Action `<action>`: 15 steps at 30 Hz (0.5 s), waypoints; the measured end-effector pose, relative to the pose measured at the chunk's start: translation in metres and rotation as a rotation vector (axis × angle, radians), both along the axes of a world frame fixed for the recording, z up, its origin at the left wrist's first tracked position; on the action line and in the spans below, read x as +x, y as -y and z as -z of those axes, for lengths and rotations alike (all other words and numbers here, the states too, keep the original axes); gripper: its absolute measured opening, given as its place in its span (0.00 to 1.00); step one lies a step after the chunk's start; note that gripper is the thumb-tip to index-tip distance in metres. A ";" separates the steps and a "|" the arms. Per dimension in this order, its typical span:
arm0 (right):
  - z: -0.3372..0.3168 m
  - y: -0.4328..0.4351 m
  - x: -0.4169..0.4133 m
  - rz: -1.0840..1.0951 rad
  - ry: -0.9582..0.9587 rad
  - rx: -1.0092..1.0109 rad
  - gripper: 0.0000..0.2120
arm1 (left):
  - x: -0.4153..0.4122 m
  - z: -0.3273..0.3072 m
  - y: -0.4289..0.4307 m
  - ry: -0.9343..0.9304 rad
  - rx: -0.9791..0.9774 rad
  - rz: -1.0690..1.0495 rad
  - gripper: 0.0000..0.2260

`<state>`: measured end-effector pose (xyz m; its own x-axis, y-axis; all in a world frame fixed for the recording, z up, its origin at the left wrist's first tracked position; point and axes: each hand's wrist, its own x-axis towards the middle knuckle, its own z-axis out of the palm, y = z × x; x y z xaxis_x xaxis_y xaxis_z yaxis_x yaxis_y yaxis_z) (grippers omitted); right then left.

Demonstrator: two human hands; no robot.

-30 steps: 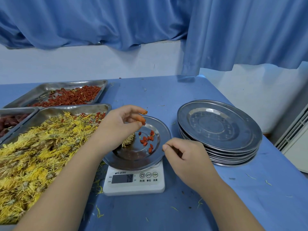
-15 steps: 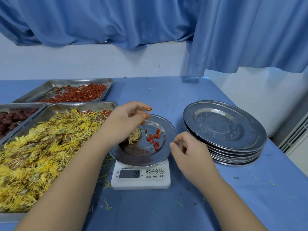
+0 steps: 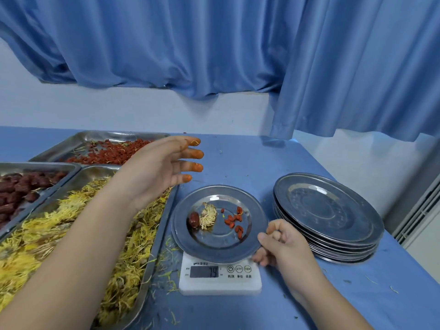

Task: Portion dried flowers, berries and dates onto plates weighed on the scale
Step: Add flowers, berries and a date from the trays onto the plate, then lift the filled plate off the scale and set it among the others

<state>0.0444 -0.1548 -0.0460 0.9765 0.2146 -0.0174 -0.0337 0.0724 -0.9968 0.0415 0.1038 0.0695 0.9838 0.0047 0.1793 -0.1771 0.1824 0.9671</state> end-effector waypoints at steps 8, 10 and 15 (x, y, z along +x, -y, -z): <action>-0.008 -0.020 0.000 0.031 -0.013 0.097 0.11 | 0.000 -0.002 -0.030 0.003 -0.130 -0.051 0.09; -0.012 -0.027 0.004 0.041 0.000 0.090 0.12 | 0.001 -0.004 -0.035 0.013 -0.167 -0.063 0.08; -0.028 -0.050 0.028 0.063 -0.006 0.101 0.12 | 0.000 -0.006 -0.050 0.023 -0.272 -0.091 0.07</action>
<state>0.0723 -0.1048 -0.0182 0.9881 0.1539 -0.0046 -0.0318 0.1749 -0.9841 0.0414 0.1537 0.0753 0.9728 0.1440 0.1815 -0.2260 0.4171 0.8803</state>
